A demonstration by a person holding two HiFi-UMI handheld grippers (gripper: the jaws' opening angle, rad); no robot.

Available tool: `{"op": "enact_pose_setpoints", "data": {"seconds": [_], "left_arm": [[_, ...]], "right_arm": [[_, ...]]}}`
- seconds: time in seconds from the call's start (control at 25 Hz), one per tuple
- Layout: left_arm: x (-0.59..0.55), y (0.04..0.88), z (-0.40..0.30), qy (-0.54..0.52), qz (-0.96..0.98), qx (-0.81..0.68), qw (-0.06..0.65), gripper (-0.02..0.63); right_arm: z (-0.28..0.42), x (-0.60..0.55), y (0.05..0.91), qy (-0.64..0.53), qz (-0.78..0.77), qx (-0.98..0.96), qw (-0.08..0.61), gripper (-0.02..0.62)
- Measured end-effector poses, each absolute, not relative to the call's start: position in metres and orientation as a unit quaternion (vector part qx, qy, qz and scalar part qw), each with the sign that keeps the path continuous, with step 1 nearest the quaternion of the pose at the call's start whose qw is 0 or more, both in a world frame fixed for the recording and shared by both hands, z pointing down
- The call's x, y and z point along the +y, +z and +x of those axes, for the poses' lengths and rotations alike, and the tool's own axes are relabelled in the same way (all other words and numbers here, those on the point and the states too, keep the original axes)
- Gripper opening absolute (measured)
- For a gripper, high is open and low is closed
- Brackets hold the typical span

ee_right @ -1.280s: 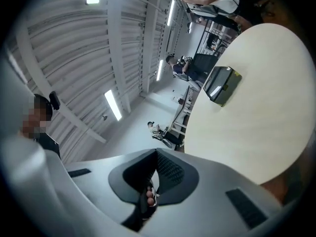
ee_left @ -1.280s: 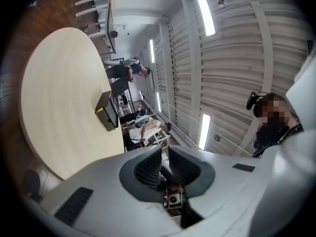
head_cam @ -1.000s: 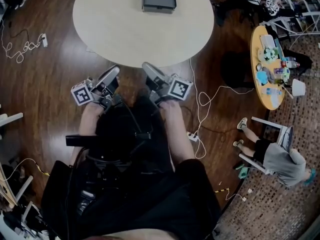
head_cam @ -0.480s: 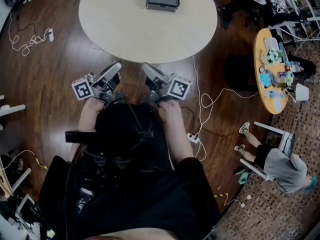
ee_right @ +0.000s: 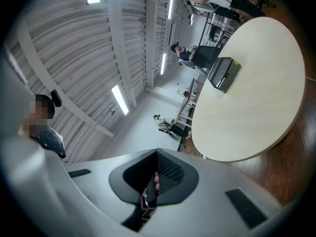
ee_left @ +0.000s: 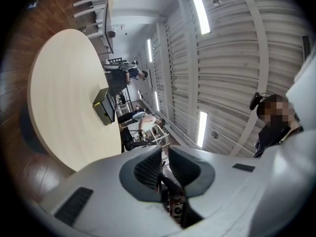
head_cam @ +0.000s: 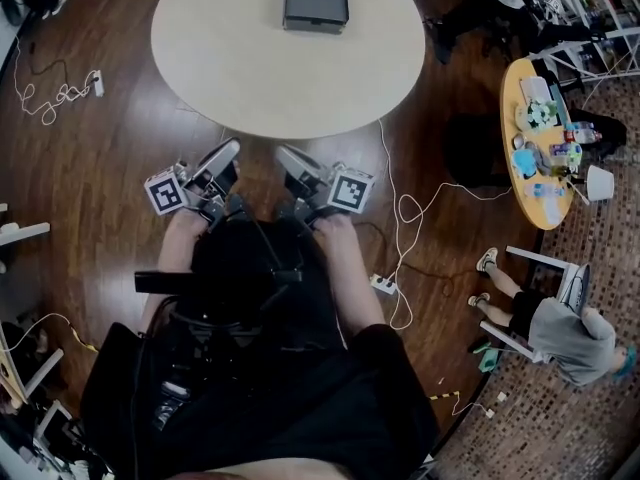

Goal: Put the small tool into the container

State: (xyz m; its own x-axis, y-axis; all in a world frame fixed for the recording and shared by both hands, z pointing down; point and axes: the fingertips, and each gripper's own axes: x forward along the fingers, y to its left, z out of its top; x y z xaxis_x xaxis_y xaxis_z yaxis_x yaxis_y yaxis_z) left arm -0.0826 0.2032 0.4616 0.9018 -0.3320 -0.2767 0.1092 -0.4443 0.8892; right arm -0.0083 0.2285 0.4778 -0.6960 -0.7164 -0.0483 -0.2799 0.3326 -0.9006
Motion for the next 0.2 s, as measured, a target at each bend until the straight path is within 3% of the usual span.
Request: {"op": "enact_pose_setpoints", "data": {"seconds": [0.2], "left_arm": [[0.2019,0.4643,-0.0818,-0.212,0.821,-0.065,0.527,0.038]], "right_arm": [[-0.0101,0.2283,0.4815,-0.487,-0.318,0.784,0.220,0.003]]}}
